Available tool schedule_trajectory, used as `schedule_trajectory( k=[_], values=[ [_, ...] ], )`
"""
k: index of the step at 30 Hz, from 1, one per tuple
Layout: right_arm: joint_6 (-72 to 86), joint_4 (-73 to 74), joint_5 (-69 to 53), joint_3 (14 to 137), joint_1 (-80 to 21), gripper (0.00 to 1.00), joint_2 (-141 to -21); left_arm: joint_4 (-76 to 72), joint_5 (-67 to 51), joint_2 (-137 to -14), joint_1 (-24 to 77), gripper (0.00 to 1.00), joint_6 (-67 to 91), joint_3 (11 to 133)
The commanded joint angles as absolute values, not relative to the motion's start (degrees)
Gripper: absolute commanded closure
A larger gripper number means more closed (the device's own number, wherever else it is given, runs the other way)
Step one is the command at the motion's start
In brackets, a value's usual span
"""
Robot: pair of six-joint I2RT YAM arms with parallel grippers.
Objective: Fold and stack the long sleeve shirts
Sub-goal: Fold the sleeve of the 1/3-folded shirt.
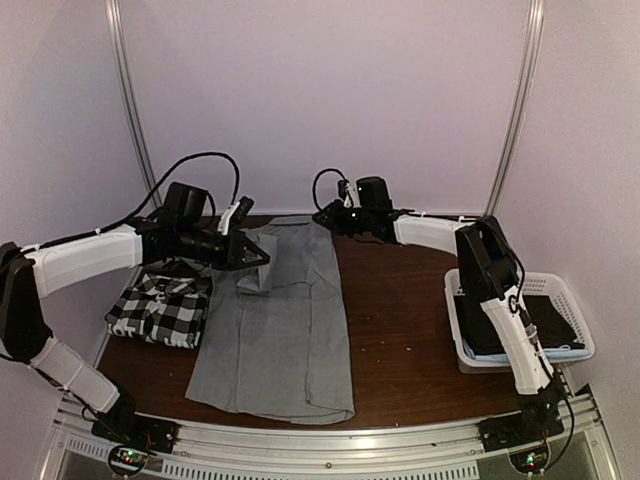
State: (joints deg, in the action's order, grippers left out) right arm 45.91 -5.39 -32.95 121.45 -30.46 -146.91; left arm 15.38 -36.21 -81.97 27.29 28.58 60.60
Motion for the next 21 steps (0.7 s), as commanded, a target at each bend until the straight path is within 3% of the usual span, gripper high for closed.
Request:
schedule_trajectory(
  k=[1,12,21],
  values=[
    [40.7,-3.4,-27.6,116.0,-30.3,0.79,-135.9,11.7,-40.0,-87.4,30.7,1.00,26.9,63.3],
    [35.2,-3.3,-20.6,95.1,-30.3,0.75,-117.3,15.3,-43.0,-102.5,40.8,0.99,23.2,70.8],
    [33.9,-3.6,-19.3,86.3,-30.3,0.75,-110.8,20.7,-44.3,-105.6,44.8,1.00,19.0,71.2]
  ],
)
